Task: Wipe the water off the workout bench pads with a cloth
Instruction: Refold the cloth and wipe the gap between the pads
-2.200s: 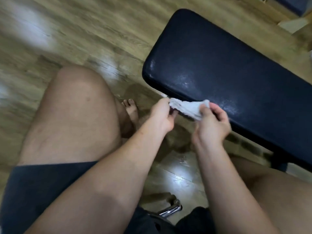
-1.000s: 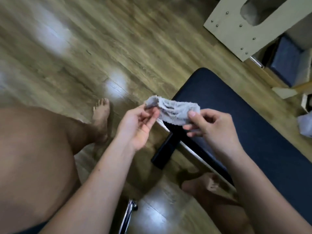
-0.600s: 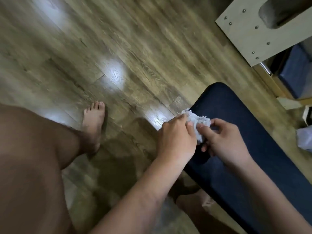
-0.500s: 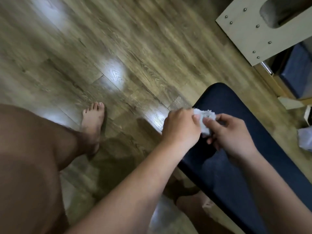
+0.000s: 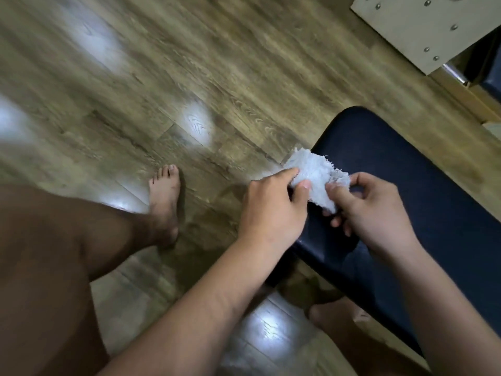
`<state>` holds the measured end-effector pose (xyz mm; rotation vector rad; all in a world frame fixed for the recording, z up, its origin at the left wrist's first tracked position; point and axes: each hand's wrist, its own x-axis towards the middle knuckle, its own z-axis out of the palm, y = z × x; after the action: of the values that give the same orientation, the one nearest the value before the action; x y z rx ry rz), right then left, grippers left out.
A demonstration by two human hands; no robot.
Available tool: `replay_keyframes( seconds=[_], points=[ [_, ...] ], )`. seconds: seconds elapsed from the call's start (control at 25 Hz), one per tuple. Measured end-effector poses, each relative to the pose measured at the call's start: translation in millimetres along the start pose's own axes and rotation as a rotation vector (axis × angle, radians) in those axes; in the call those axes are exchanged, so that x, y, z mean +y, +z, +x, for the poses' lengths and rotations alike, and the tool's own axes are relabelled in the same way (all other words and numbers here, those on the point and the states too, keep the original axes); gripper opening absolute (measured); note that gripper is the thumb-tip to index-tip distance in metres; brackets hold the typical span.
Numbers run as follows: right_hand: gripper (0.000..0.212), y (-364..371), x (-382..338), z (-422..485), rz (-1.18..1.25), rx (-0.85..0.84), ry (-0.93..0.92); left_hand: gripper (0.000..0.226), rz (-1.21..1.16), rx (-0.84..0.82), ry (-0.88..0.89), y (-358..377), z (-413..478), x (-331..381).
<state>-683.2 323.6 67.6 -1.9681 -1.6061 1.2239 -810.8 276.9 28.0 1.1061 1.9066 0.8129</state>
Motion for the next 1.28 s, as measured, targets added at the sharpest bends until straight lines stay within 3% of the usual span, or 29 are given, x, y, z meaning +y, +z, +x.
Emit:
replay_keyframes(
  seconds=[0.16, 0.36, 0.64, 0.84, 1.0, 1.16, 1.28],
  points=[
    [0.014, -4, 0, 12, -0.003, 0.031, -0.048, 0.036, 0.066, -0.028, 0.029, 6, 12, 8],
    [0.014, -25, -5, 86, -0.024, 0.179, -0.088, 0.022, 0.017, -0.097, 0.069, 42, 103, 48],
    [0.013, -34, -11, 116, 0.095, 0.154, 0.013, 0.044, -0.026, -0.257, 0.114, 51, 146, 64],
    [0.016, -9, -13, 65, 0.002, 0.037, 0.020, 0.034, -0.115, -0.238, 0.045, 27, 87, 14],
    [0.013, 14, -3, 3, -0.060, -0.076, -0.021, 0.046, -0.215, -0.186, 0.008, 3, 18, -32],
    [0.017, 24, 23, -49, -0.173, -0.106, -0.114, 0.042, -0.023, -0.183, 0.063, -12, -44, -61],
    [0.018, 22, 32, -60, -0.171, -0.089, -0.170, 0.031, -0.067, 0.059, 0.084, 9, -85, -59]
  ],
)
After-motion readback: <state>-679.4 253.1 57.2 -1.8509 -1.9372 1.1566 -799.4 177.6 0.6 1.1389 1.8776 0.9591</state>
